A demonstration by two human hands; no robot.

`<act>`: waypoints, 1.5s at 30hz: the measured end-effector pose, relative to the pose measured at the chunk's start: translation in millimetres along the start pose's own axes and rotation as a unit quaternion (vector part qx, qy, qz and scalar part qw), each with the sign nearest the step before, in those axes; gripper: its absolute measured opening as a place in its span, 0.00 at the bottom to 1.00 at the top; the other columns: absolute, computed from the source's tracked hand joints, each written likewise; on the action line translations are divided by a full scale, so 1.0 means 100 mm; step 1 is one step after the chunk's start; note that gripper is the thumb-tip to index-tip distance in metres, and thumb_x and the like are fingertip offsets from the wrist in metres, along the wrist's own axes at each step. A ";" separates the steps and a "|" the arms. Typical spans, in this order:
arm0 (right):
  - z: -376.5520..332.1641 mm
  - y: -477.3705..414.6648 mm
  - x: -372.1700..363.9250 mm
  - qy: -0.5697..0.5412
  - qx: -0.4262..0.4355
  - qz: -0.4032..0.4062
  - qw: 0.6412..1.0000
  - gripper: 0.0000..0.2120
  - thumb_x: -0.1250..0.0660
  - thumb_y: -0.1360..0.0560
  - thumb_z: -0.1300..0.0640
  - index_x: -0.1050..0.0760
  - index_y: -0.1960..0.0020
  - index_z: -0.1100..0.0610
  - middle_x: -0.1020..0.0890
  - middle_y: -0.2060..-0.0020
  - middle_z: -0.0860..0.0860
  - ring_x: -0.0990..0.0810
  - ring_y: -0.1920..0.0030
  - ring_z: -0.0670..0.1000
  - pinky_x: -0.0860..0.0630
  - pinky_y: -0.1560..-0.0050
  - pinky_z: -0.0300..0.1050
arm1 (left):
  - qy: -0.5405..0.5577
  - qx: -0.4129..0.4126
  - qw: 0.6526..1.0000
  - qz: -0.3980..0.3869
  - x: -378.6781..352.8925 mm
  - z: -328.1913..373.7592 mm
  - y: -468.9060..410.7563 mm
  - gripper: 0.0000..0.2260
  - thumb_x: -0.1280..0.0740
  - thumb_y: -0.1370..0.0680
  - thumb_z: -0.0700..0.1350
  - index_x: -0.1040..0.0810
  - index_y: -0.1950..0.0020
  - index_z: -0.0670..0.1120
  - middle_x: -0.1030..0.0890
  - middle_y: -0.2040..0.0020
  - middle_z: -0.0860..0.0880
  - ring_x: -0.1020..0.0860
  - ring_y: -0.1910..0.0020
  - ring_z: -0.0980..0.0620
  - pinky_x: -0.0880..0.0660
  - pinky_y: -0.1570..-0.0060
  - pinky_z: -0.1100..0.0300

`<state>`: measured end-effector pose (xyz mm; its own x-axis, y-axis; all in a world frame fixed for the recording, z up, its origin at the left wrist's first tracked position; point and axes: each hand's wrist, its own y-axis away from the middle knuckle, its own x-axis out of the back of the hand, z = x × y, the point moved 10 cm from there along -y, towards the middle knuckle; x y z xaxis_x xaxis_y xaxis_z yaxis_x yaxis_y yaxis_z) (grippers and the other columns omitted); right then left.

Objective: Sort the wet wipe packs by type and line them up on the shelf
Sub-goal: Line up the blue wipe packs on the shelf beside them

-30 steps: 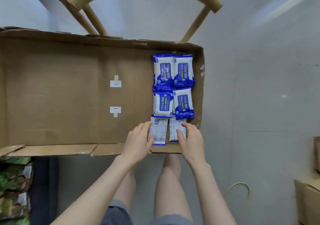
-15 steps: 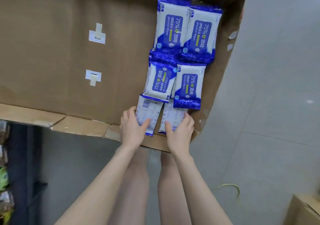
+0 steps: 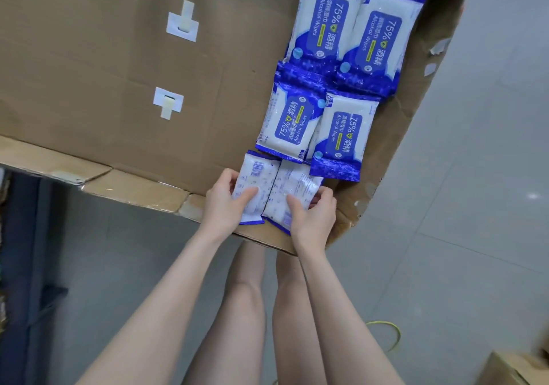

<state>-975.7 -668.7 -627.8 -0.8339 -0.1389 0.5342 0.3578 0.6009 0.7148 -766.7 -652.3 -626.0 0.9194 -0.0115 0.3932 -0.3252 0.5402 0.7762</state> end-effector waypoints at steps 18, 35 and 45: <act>-1.45 1.79 0.11 -0.162 0.121 -0.344 0.917 0.08 0.40 0.20 0.59 0.24 0.43 0.56 0.17 0.47 0.52 0.19 0.45 0.51 0.23 0.44 0.49 | 0.354 -0.047 0.930 0.089 1.05 0.71 1.86 0.07 0.44 0.17 0.43 0.28 0.44 0.53 0.20 0.47 0.53 0.20 0.46 0.54 0.22 0.49 0.58; -2.46 4.70 -1.01 0.095 0.288 -0.533 0.790 0.18 0.35 0.28 0.40 0.23 0.41 0.46 0.19 0.48 0.54 0.20 0.46 0.52 0.26 0.43 0.50 | 0.566 -0.047 0.802 0.187 3.46 -0.32 3.41 0.22 0.29 0.28 0.49 0.26 0.35 0.47 0.22 0.38 0.47 0.22 0.42 0.51 0.27 0.41 0.53; -2.98 6.26 -2.19 0.106 0.391 -0.510 0.759 0.37 0.24 0.42 0.44 0.35 0.38 0.55 0.20 0.50 0.48 0.20 0.57 0.40 0.26 0.61 0.31 | 0.535 -0.115 0.778 0.308 5.33 -1.19 4.03 0.29 0.20 0.40 0.49 0.30 0.45 0.46 0.19 0.51 0.48 0.19 0.56 0.53 0.26 0.62 0.61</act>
<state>-444.1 -496.7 -162.4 -0.3930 -0.9195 0.0025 -0.8563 0.3670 0.3634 -381.4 -341.2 -162.4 0.3028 0.9501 -0.0746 -0.8424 0.3034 0.4452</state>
